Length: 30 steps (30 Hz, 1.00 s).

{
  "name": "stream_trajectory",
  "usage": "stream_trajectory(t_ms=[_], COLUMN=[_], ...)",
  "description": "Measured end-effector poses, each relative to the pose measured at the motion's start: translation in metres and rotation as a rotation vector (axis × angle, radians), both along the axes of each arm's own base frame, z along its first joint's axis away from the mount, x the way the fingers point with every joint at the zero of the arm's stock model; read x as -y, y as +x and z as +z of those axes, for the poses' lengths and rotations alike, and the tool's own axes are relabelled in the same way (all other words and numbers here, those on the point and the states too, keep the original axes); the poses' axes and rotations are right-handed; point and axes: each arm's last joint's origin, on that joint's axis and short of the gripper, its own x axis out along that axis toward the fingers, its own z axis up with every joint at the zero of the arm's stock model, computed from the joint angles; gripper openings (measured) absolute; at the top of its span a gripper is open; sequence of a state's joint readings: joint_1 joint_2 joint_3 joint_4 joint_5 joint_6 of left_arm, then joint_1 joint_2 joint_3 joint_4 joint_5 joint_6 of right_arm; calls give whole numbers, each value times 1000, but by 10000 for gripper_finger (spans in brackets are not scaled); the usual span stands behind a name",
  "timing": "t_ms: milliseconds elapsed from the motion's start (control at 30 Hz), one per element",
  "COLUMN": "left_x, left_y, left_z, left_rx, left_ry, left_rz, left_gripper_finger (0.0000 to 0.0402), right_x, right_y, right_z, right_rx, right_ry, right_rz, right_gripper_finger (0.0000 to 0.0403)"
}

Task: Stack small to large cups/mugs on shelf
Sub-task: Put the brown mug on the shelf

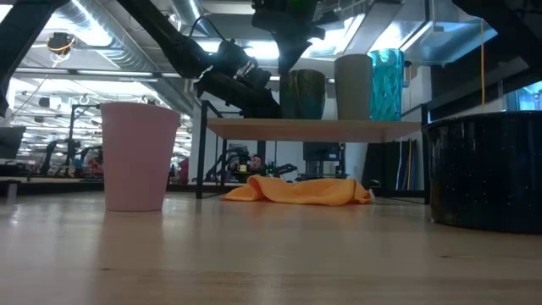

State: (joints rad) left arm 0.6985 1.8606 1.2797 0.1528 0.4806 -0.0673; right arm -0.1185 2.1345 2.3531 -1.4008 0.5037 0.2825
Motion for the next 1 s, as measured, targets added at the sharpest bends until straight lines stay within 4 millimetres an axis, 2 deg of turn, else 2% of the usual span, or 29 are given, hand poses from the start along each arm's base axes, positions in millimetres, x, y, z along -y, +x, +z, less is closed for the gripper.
stream_trajectory(t_ms=[267, 467, 1000], left_x=[0, 4, 17], left_y=[0, 3, 14], left_z=[0, 0, 2], left_rx=[0, -1, 1], left_ry=[0, 0, 29], left_rz=[0, -11, -9], left_gripper_finger=[75, 75, 75], right_x=[-10, -17, -14], right_y=[1, -3, -8], right_z=[19, 17, 15], right_rx=[118, 84, 33], right_ry=[-32, -4, 3], right_rz=[62, 44, 36], right_gripper_finger=[13, 14, 14])
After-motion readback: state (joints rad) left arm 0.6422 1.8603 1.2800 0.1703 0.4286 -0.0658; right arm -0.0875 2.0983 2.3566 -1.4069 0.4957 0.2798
